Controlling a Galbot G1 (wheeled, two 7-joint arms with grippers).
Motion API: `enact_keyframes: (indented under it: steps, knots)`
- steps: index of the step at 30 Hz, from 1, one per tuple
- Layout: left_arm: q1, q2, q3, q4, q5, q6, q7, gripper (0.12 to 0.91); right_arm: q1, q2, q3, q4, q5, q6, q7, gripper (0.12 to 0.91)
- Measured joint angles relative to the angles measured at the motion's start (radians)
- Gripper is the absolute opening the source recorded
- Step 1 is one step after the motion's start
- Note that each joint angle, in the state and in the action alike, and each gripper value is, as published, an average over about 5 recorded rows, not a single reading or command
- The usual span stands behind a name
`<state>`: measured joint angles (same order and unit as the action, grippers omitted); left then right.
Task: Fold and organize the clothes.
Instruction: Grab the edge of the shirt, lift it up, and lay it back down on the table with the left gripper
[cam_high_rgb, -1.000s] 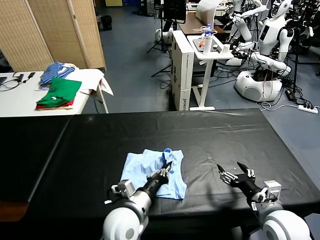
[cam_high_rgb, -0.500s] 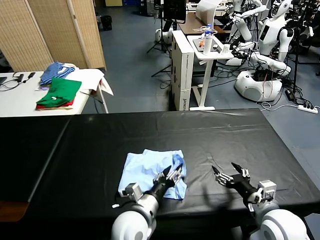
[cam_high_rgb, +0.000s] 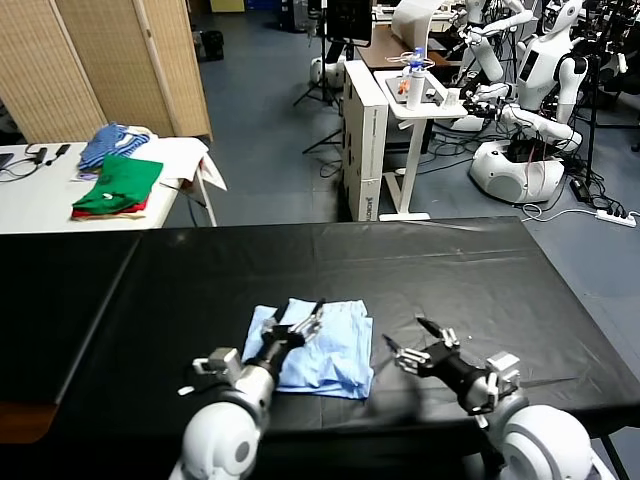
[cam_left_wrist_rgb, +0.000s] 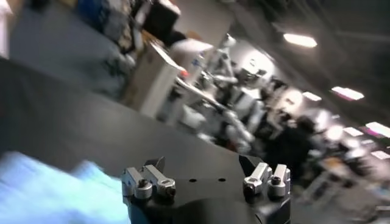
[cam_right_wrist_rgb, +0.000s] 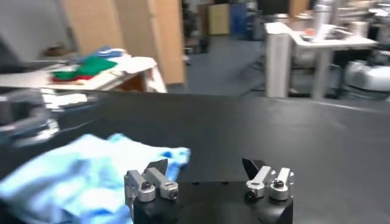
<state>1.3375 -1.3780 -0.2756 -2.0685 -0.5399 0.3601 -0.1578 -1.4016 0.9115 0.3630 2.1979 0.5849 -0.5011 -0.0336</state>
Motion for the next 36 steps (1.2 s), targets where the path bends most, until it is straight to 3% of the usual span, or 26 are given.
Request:
enact_keyframes:
  steps: [5,15,19,29,32,36]
  knots:
    - [0.025,0.022,-0.034,0.006,0.033,-0.001,0.0,0.907,-0.01,0.011,-0.066,0.007,0.047,-0.031,0.028,0.907]
    - [0.057,0.04,-0.073,0.014,0.047,-0.001,-0.001,0.907,-0.014,0.037,-0.109,-0.019,0.102,-0.045,0.04,0.894]
    - [0.062,0.047,-0.087,0.015,0.048,-0.002,-0.001,0.907,-0.015,0.044,-0.12,-0.029,0.093,-0.044,0.04,0.747]
    - [0.064,0.055,-0.1,0.017,0.048,-0.003,-0.002,0.907,-0.019,0.05,-0.128,-0.034,0.066,-0.047,0.041,0.196]
    - [0.064,0.058,-0.108,0.018,0.048,-0.004,-0.002,0.907,-0.034,0.039,-0.113,-0.017,0.066,-0.065,0.05,0.142]
    - [0.063,0.068,-0.124,0.029,0.048,-0.009,0.0,0.907,-0.045,0.031,-0.097,-0.006,0.065,-0.086,0.062,0.148]
